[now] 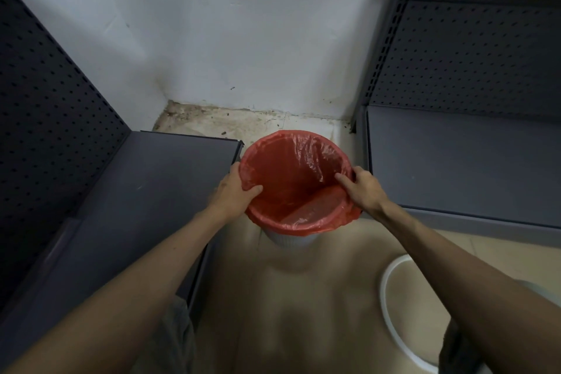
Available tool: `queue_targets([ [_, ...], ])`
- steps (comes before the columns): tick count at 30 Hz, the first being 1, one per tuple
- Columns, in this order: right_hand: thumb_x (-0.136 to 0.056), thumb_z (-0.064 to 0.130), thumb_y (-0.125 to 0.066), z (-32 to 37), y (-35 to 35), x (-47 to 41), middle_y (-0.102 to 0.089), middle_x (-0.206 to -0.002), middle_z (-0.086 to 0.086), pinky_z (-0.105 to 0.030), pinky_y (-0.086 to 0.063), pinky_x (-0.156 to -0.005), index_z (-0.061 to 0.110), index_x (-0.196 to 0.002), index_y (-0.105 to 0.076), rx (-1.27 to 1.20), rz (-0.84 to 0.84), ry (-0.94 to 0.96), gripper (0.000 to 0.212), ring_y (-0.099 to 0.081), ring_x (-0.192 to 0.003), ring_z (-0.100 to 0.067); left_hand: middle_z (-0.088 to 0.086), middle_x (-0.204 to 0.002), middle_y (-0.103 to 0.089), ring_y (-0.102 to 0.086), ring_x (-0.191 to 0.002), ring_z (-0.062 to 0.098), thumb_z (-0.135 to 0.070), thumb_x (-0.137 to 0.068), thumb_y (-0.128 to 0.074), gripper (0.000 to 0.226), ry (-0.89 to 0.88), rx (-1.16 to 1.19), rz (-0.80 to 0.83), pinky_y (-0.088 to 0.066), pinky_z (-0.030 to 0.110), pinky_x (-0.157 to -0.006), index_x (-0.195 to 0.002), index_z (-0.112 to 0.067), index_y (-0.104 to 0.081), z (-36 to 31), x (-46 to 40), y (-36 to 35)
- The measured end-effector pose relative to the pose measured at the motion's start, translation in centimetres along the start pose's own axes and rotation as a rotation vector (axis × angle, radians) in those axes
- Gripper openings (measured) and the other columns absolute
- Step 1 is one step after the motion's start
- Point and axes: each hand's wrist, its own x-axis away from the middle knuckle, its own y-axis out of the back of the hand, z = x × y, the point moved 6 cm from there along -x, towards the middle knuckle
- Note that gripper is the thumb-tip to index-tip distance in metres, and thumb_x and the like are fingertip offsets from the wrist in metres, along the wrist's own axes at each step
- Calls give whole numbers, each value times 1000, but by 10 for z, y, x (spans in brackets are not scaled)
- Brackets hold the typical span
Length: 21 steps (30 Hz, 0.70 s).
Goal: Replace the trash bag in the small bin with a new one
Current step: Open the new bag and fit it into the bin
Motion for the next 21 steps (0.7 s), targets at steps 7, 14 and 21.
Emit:
queue_targets([
  [7,-96,44,-49,-5,37,17,-64,-99,-8,-40,-54,-75,8,-103,-59,53,-184,18,38,-61,-87,-23,7,-119,-50,-56,-105,27,-55,-97,-37,50,-101,-269,-308,-47,44,-87,-126,-15,-46,-52,9,12],
  [14,-98,39,-48,-47,84,45,-68,-96,-11,-34,-45,-73,7,-98,-65,113,-390,-34,37,-60,-87,-27,-4,-86,-61,-61,-80,20,-44,-98,-45,26,-397,-140,-306,-51,40,-75,-93,-20,-54,-141,24,-42],
  [21,-96,39,-49,-143,125,102,-67,-91,-11,-31,-40,-74,8,-92,-66,112,-575,-209,35,-60,-90,-29,2,-90,-69,-65,-87,30,-42,-96,-52,27,-583,-107,-96,-50,39,-72,-99,-15,-59,-189,48,-159],
])
